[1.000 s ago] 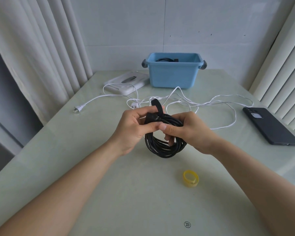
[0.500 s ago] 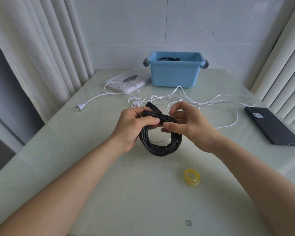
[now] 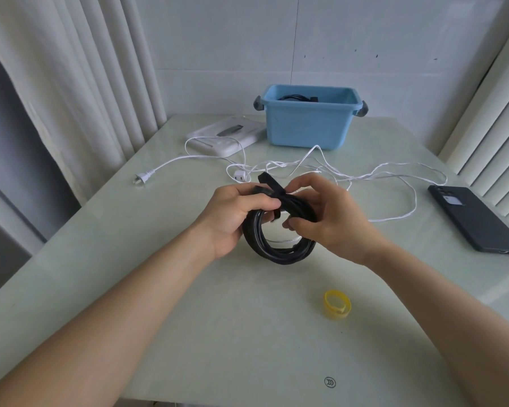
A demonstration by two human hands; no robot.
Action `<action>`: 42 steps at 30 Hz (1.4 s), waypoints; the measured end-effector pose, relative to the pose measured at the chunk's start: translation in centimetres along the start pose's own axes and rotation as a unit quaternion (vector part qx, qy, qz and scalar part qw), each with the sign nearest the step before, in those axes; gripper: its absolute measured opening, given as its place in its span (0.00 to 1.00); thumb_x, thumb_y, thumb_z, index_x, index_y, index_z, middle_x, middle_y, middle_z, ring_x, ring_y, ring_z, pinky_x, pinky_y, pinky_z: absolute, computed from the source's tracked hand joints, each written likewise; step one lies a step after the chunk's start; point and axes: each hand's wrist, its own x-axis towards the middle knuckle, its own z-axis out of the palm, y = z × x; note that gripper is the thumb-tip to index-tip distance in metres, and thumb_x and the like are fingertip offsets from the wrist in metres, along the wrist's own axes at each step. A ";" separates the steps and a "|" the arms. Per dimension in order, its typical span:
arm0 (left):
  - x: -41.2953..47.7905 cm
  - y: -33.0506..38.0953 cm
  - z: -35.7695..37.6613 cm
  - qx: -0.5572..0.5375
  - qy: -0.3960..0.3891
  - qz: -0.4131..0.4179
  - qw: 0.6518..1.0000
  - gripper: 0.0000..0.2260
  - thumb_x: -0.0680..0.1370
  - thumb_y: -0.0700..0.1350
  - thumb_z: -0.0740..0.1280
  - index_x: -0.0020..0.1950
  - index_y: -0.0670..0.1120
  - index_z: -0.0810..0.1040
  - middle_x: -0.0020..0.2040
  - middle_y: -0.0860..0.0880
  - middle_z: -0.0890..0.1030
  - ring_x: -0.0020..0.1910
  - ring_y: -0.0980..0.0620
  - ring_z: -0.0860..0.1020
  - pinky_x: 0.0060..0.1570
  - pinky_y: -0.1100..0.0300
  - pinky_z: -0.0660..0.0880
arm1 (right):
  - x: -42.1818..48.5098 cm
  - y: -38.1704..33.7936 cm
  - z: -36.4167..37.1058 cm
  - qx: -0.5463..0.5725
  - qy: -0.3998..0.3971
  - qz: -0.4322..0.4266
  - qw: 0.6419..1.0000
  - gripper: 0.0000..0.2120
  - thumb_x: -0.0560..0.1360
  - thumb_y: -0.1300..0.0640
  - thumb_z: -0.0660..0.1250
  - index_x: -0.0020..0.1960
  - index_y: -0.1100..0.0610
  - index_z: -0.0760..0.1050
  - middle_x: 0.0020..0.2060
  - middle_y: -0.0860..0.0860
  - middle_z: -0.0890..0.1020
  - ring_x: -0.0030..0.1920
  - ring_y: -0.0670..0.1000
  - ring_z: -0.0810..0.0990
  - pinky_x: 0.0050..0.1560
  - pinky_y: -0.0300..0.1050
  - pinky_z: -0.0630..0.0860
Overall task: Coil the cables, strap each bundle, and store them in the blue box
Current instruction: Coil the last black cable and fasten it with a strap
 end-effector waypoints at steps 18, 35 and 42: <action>0.0 0.2 0.1 -0.085 -0.022 -0.056 0.995 0.18 0.72 0.32 0.70 0.61 0.31 0.78 0.50 0.41 0.83 0.45 0.50 0.83 0.46 0.64 0.80 | 0.2 1.6 1.8 0.005 0.104 -0.103 0.989 0.06 0.74 0.66 0.73 0.49 0.59 0.81 0.50 0.53 0.81 0.45 0.57 0.83 0.47 0.60 0.79; -0.2 -0.6 0.0 0.024 -0.014 0.034 0.999 0.11 0.73 0.30 0.71 0.56 0.33 0.82 0.50 0.38 0.83 0.48 0.45 0.82 0.52 0.60 0.79 | 0.3 1.1 2.1 0.172 0.144 0.042 0.973 0.08 0.76 0.64 0.72 0.53 0.62 0.75 0.44 0.60 0.82 0.37 0.61 0.85 0.42 0.55 0.83; -0.5 0.6 0.6 0.058 -0.014 0.066 0.996 0.17 0.69 0.52 0.77 0.49 0.39 0.85 0.43 0.41 0.84 0.44 0.47 0.82 0.51 0.58 0.79 | 0.2 0.5 2.0 0.086 0.096 0.009 0.992 0.04 0.77 0.62 0.71 0.46 0.62 0.77 0.36 0.57 0.83 0.28 0.52 0.77 0.31 0.41 0.72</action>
